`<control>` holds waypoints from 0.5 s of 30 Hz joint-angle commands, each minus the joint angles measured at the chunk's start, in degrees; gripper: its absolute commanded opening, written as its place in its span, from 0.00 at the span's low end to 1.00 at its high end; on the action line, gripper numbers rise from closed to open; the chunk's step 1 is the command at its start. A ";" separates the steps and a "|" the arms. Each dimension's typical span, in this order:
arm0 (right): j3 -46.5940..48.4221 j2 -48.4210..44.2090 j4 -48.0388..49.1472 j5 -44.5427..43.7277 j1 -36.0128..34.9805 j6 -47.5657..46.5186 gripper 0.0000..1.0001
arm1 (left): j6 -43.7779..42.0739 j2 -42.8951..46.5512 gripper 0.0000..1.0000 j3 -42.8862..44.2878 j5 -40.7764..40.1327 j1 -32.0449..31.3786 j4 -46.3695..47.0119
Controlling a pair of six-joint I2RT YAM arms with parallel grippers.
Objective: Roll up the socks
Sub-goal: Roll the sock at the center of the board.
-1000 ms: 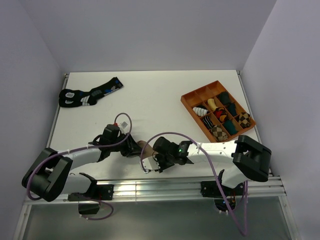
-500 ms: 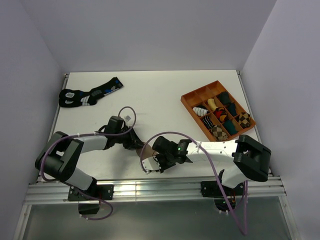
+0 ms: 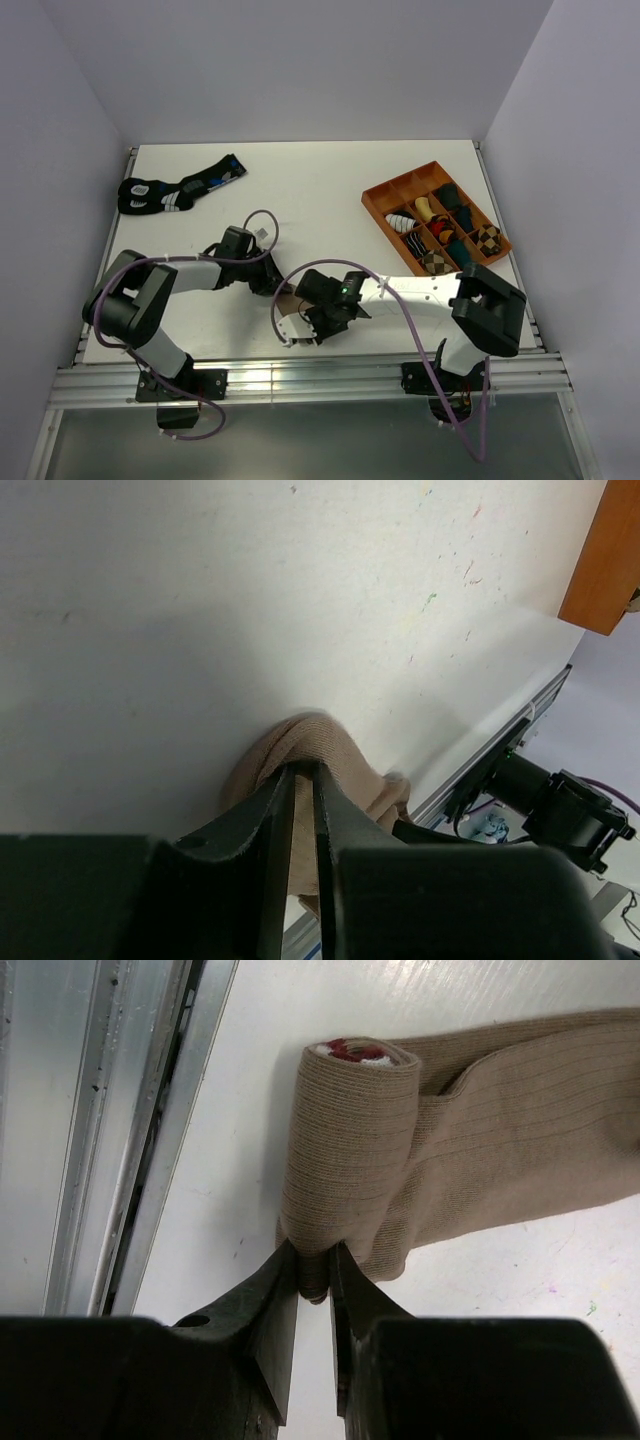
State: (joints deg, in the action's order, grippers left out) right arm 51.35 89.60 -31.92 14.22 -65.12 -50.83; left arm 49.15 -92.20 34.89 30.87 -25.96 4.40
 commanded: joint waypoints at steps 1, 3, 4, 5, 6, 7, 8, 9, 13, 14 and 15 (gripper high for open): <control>2.78 2.07 -4.28 0.19 -0.36 -0.50 0.23 | -3.44 -2.63 0.19 3.42 -0.20 0.20 -2.82; 5.49 2.94 -6.74 1.42 -0.53 -1.29 0.23 | -4.14 -3.50 0.19 5.44 0.24 0.20 -3.43; 6.64 3.38 -8.05 1.86 -0.62 -1.46 0.23 | -4.58 -4.03 0.19 6.23 0.07 0.20 -4.05; 7.70 3.91 -10.24 2.91 -0.71 -1.64 0.23 | -5.02 -4.38 0.19 7.80 0.50 0.20 -4.23; 9.71 5.04 -11.14 3.18 -0.88 -2.16 0.23 | -5.81 -5.35 0.19 8.43 0.85 0.20 -4.23; 10.69 5.93 -11.84 3.36 -1.06 -2.26 0.23 | -6.08 -5.79 0.18 9.04 0.94 0.20 -5.88; 12.44 6.80 -12.72 3.71 -1.06 -2.61 0.23 | -6.43 -6.49 0.18 10.01 1.12 0.20 -6.07; 13.33 8.90 -13.25 3.71 -1.06 -2.70 0.23 | -6.60 -6.85 0.18 10.37 1.38 0.20 -5.99; 16.49 14.36 -14.92 3.97 -0.71 -3.14 0.23 | -7.40 -8.17 0.18 11.68 2.17 0.20 -6.16; 17.28 15.24 -15.45 4.24 -0.53 -3.05 0.22 | -7.66 -8.34 0.18 11.77 2.09 0.20 -6.34; 17.55 16.73 -15.45 5.28 -0.44 -3.05 0.23 | -7.83 -8.26 0.18 11.86 2.17 0.20 -6.34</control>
State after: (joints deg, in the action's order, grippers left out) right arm 67.24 102.98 -44.18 16.71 -65.47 -52.64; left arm 44.07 -99.74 45.08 33.19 -25.96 -1.37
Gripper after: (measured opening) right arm 0.236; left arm 0.179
